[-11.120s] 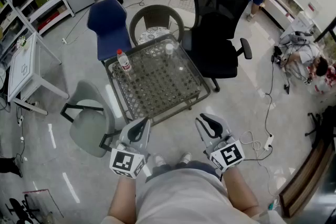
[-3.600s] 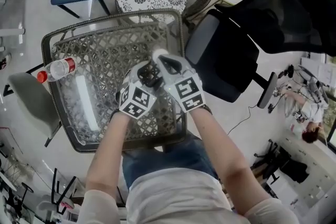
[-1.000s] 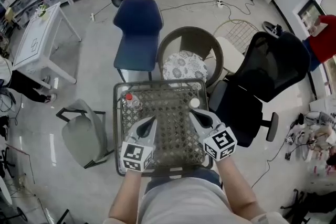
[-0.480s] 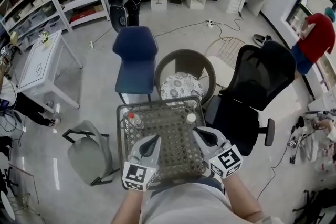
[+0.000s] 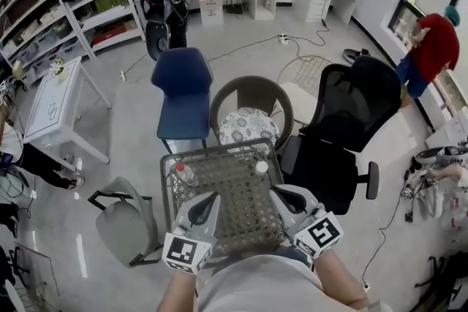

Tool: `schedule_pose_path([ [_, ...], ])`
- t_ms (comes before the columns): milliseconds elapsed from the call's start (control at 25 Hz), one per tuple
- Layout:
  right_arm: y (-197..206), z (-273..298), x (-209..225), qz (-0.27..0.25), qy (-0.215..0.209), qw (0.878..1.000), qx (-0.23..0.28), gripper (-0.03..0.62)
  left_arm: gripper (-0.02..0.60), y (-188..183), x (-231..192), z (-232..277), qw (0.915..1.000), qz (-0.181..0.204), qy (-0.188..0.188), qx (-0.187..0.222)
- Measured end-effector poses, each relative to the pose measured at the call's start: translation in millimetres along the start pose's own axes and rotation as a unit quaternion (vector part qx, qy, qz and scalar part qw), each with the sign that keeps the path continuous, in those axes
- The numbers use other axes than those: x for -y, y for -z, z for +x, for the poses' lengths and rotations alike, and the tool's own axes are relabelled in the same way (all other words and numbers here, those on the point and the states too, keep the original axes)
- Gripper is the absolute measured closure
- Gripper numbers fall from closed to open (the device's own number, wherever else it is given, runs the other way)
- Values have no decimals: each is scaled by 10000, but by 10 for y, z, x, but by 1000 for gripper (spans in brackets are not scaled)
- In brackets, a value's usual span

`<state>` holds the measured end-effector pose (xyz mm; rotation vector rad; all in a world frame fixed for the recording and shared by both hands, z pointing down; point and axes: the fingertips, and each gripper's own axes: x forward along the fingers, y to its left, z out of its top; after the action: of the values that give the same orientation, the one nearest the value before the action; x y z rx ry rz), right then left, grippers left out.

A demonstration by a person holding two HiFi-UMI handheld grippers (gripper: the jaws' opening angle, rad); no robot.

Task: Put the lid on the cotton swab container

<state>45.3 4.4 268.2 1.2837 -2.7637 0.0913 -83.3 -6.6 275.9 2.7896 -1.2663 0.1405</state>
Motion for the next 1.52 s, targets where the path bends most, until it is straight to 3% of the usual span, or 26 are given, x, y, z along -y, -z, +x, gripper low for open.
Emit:
schedule_pose_path([
  [400,-31,-163,-32,-77,182,9998,70,589,572,-50,36,-40,9999,-12,-12,138],
  [1520,159,-263,173,82,414,9990,-172,589,572,96,152,96,9999,-5,-17,-113],
])
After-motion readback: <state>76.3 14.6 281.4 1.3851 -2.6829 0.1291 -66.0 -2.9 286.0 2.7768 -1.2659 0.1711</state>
